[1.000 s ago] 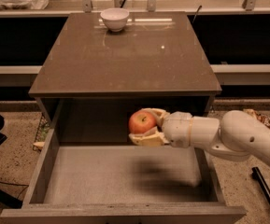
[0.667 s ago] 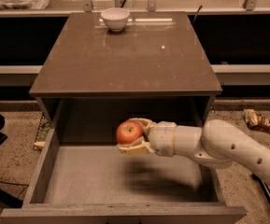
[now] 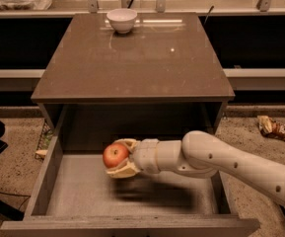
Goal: Place apple into top drawer
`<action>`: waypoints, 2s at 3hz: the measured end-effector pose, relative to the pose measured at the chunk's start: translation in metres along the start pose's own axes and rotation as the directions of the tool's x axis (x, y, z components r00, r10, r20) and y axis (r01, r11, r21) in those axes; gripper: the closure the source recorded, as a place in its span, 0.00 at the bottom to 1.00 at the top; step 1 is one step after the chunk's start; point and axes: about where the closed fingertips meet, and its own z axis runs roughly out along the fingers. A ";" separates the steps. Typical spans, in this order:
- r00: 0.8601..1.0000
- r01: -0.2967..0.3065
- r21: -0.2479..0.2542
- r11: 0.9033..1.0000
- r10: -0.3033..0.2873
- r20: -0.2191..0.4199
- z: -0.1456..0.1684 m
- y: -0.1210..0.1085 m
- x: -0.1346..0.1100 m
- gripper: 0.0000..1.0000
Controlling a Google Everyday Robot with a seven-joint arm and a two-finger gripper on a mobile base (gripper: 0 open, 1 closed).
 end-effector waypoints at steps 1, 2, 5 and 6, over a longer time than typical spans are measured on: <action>0.999 -0.005 -0.068 0.998 0.003 -0.040 0.038 0.016 0.020 1.00; 0.997 -0.040 -0.125 0.991 0.031 -0.072 0.060 0.027 0.036 1.00; 0.997 -0.039 -0.138 0.990 0.029 -0.072 0.065 0.031 0.035 0.37; 0.997 -0.038 -0.141 0.989 0.028 -0.071 0.066 0.032 0.035 0.13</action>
Offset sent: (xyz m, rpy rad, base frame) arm -0.0193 0.0630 -0.0852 -0.0938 0.1600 0.1443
